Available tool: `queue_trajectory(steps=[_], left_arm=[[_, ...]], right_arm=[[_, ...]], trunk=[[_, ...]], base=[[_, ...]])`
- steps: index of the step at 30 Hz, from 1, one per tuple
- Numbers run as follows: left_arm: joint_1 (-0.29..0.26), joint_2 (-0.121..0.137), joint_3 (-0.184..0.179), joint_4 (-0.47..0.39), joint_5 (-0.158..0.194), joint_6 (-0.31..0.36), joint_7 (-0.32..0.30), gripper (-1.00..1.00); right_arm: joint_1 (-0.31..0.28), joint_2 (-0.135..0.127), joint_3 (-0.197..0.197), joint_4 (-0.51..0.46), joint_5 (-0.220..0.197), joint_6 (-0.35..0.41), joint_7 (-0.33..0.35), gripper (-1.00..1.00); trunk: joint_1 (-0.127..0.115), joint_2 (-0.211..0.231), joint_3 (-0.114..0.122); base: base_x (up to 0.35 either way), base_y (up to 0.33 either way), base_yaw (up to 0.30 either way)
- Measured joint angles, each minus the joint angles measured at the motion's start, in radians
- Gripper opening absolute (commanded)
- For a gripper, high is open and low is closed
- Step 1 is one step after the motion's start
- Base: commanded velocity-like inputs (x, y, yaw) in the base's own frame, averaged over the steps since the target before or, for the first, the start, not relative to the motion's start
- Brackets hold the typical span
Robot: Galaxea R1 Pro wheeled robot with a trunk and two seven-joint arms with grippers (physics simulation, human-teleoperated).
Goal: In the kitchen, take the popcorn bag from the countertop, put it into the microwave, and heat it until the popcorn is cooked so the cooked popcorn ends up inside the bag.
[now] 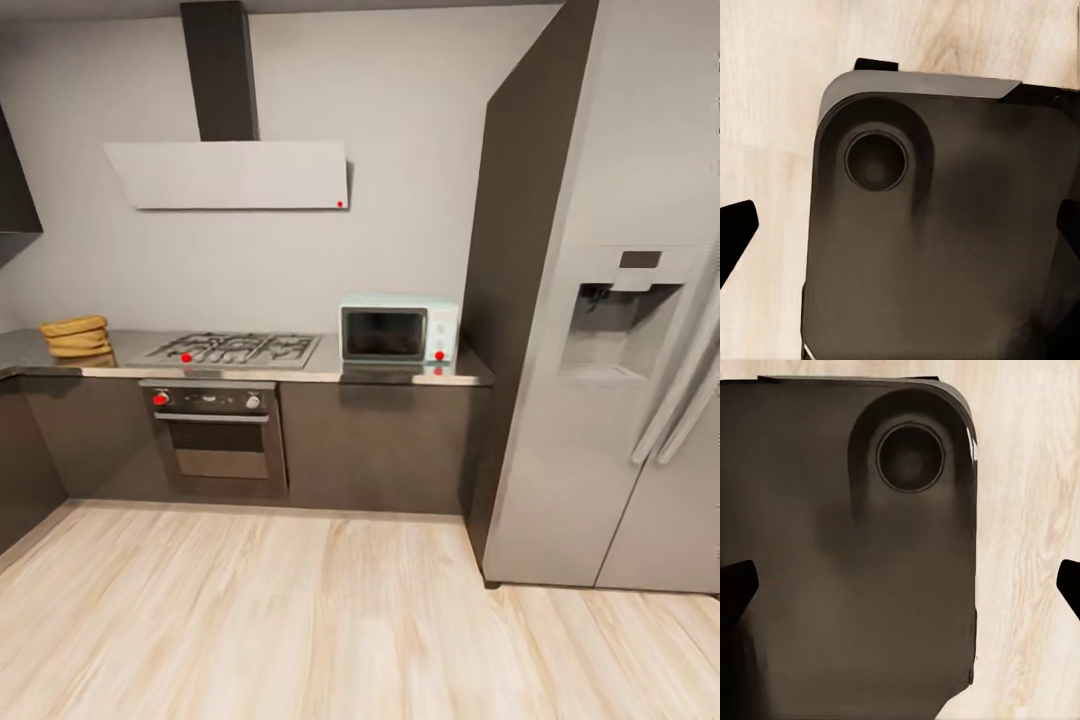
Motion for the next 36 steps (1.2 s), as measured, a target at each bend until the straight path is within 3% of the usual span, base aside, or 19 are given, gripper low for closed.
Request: queue_trajectory(steps=[9, 19, 25, 36], left_arm=[[0.0, -0.001, 0.0, 0.0, 0.0, -0.008, 0.0, 1.0], [0.0, 0.0, 0.0, 0.0, 0.003, -0.01, 0.0, 1.0], [0.0, 0.0, -0.001, 0.001, 0.118, -0.005, 0.001, 1.0], [0.0, -0.001, -0.002, 0.002, 0.13, -0.003, 0.001, 1.0]], right_arm=[[0.0, -0.002, -0.002, 0.0, -0.004, 0.0, 0.001, 1.0], [0.0, -0.011, 0.008, 0.0, 0.002, 0.006, 0.001, 1.0], [0.0, -0.018, 0.007, 0.0, 0.003, -0.002, 0.0, 1.0], [0.0, -0.018, 0.007, 0.0, 0.006, -0.006, -0.001, 1.0]], trunk=[[0.0, 0.0, 0.0], [0.0, 0.0, 0.0], [0.0, 0.0, 0.0], [0.0, 0.0, 0.0]], base=[[0.32, 0.086, -0.27], [0.32, 0.047, -0.032], [0.321, 0.001, 0.0], [0.321, 0.0, 0.0]])
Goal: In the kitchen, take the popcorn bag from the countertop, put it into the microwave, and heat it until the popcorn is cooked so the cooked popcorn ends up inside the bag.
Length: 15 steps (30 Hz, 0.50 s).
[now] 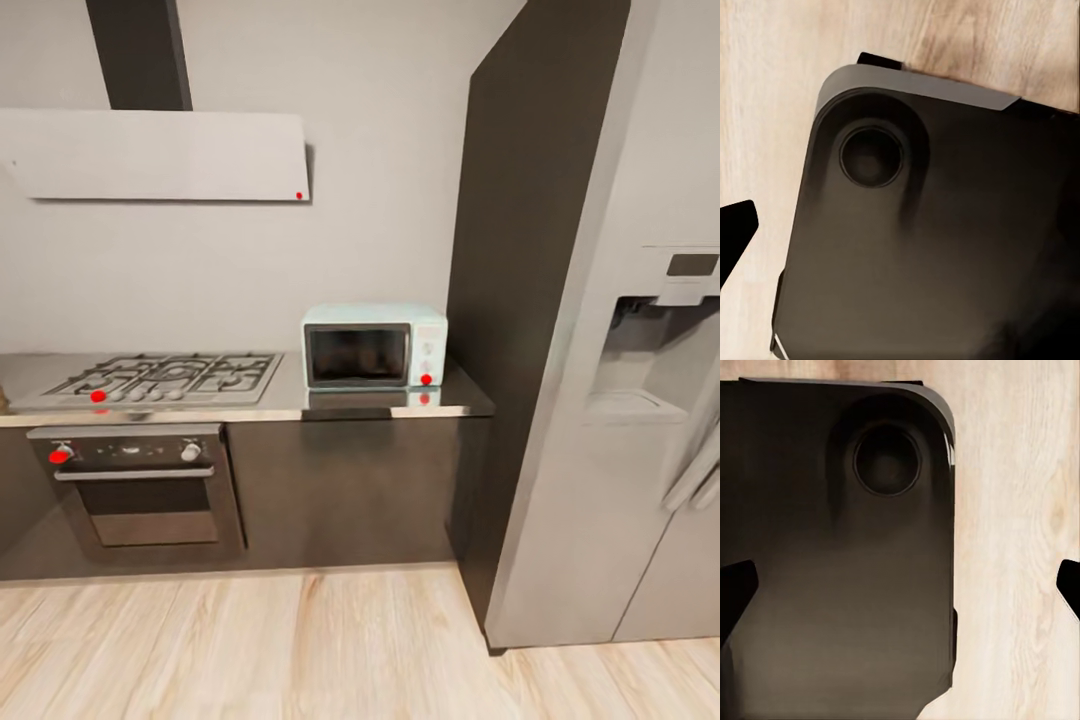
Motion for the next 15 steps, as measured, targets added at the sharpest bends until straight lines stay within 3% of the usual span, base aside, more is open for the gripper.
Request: queue_trajectory(steps=[12, 15], left_arm=[[0.0, 0.0, 0.0, 0.0, 0.0, -0.002, 0.0, 1.0], [0.0, 0.0, 0.0, 0.0, 0.0, -0.003, 0.0, 1.0]], right_arm=[[0.0, 0.003, -0.004, 0.0, -0.002, 0.001, -0.011, 1.0], [0.0, 0.0, -0.004, -0.001, -0.002, 0.001, -0.011, 1.0]], trunk=[[0.0, 0.0, 0.0], [0.0, 0.0, 0.0]], base=[[0.321, 0.0, 0.001], [0.321, 0.0, 0.143]])
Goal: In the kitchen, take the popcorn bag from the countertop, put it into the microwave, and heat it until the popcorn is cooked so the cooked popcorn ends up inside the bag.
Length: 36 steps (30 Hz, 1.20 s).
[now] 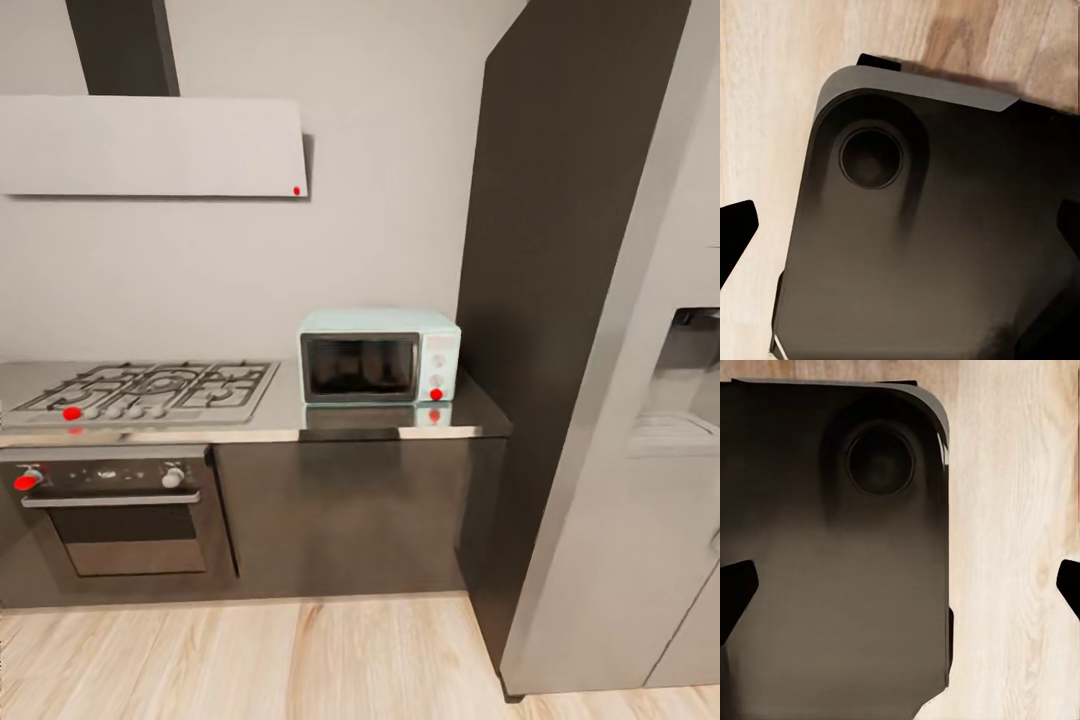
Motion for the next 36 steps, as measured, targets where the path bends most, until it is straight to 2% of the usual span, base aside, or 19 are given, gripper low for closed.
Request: queue_trajectory(steps=[7, 36], left_arm=[[0.0, 0.001, 0.0, 0.0, 0.0, -0.004, 0.0, 1.0], [0.0, 0.001, -0.003, -0.001, -0.002, -0.005, 0.0, 1.0]], right_arm=[[0.0, -0.001, 0.0, 0.0, 0.0, 0.0, 0.0, 1.0], [0.0, 0.0, 0.001, 0.0, -0.004, 0.011, 0.0, 1.0]], trunk=[[0.0, 0.0, 0.0], [0.0, 0.0, 0.0]], base=[[0.321, 0.0, 0.191], [0.303, 0.0, 0.002]])
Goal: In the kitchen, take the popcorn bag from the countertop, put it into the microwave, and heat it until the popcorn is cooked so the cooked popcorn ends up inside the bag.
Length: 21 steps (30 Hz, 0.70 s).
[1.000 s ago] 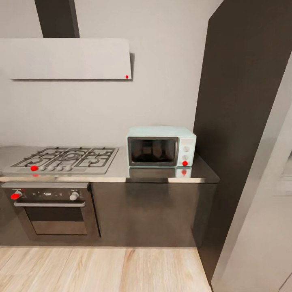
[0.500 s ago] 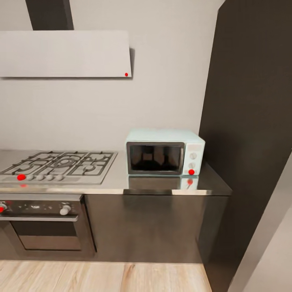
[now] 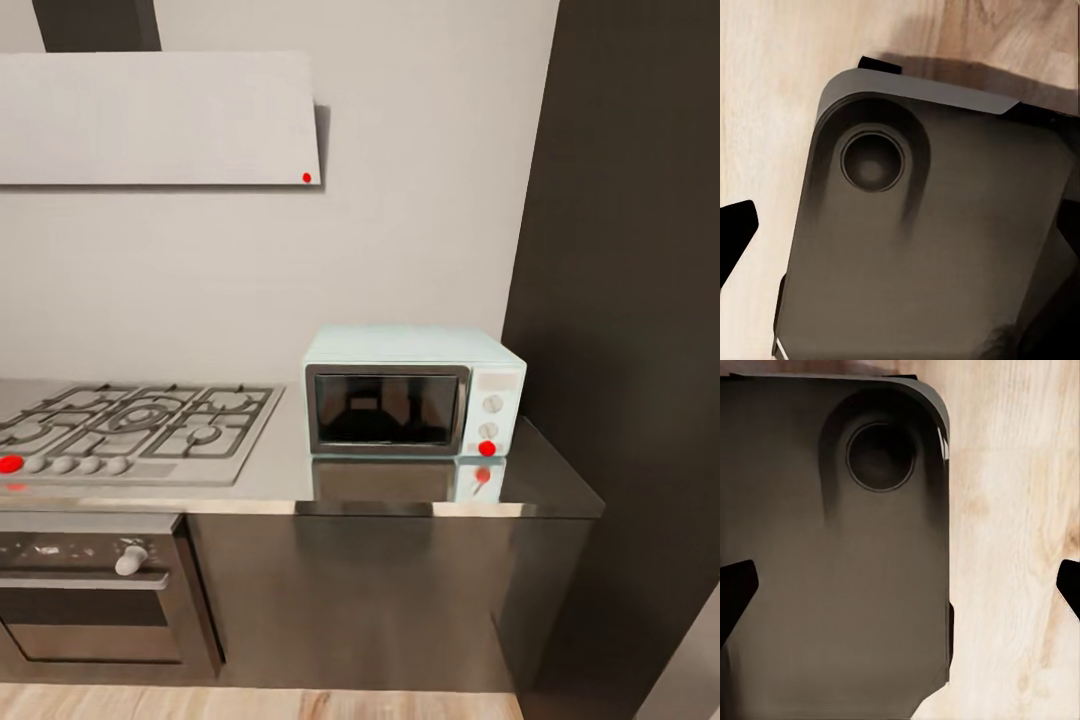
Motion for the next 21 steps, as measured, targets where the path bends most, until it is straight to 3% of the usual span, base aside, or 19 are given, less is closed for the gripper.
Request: queue_trajectory(steps=[13, 17, 21], left_arm=[[0.0, 0.0, 0.0, 0.0, 0.0, 0.0, 0.0, 1.0], [0.0, -0.001, 0.0, -0.001, -0.001, -0.002, -0.004, 1.0], [0.0, -0.001, 0.001, -0.001, 0.0, -0.002, -0.005, 1.0]], right_arm=[[0.0, 0.002, 0.0, 0.0, 0.001, -0.007, 0.0, 1.0], [-0.017, -0.015, -0.015, 0.001, 0.016, 0.01, 0.016, 1.0], [-0.039, 0.002, 0.006, -0.012, 0.016, -0.003, 0.001, 1.0]], trunk=[[0.0, 0.0, 0.0], [0.0, 0.0, 0.0], [0.001, 0.0, 0.0]], base=[[0.173, 0.0, 0.0], [0.0, 0.0, 0.0], [-0.095, 0.0, 0.0]])
